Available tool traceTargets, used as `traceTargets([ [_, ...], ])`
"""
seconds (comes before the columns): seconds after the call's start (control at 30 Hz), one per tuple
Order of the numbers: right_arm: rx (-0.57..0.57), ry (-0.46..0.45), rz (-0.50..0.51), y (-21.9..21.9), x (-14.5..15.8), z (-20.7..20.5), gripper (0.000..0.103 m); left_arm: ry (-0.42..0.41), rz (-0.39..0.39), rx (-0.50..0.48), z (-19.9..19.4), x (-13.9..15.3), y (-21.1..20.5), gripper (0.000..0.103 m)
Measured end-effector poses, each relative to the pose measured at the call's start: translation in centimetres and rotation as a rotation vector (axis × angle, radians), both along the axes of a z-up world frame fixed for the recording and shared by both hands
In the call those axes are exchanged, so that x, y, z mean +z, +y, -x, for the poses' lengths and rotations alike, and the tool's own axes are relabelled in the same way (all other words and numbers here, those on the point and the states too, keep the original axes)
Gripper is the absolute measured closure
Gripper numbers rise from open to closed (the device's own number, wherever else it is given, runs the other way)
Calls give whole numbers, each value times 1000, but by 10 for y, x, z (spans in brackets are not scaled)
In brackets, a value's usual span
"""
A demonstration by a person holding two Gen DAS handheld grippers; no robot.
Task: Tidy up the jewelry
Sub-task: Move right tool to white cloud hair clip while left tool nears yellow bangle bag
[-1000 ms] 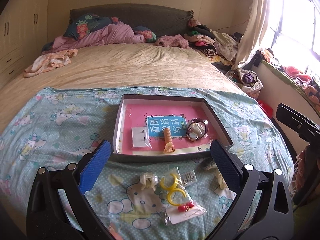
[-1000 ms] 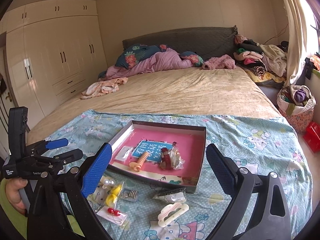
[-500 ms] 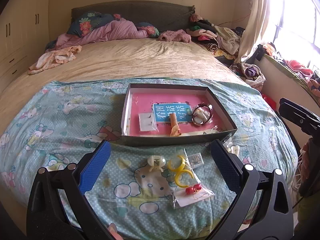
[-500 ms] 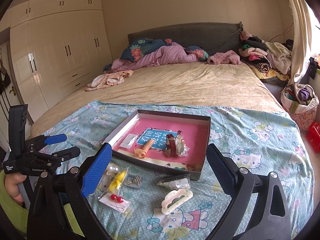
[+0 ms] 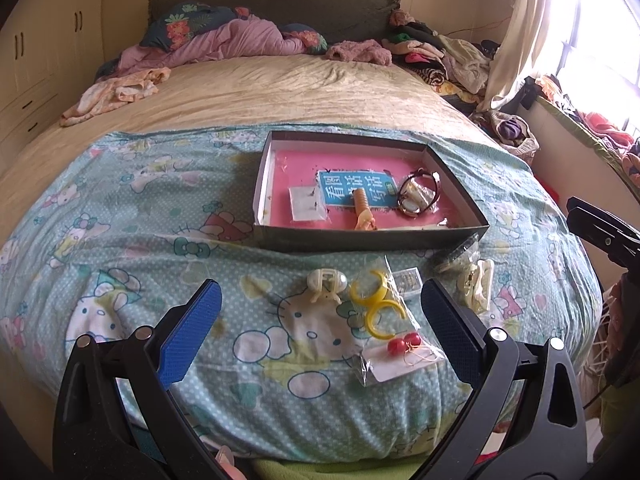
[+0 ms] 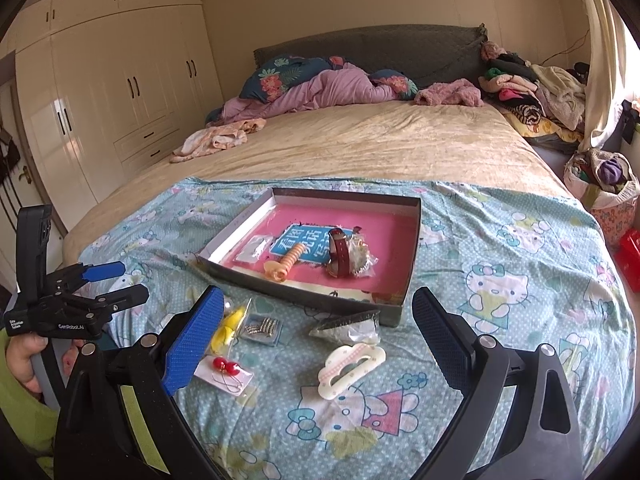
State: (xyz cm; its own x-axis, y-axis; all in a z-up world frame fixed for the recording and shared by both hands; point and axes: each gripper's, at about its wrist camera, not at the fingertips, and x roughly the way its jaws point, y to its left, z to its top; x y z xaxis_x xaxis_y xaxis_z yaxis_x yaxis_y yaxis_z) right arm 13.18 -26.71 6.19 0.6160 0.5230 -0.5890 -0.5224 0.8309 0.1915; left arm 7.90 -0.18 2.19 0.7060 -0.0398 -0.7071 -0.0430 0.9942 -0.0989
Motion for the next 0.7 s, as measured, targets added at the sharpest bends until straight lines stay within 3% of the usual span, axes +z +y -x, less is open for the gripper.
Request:
traceTargets([
  [0.7, 10, 117, 57, 2, -53, 2, 9, 92, -13, -64, -12, -37, -33, 10],
])
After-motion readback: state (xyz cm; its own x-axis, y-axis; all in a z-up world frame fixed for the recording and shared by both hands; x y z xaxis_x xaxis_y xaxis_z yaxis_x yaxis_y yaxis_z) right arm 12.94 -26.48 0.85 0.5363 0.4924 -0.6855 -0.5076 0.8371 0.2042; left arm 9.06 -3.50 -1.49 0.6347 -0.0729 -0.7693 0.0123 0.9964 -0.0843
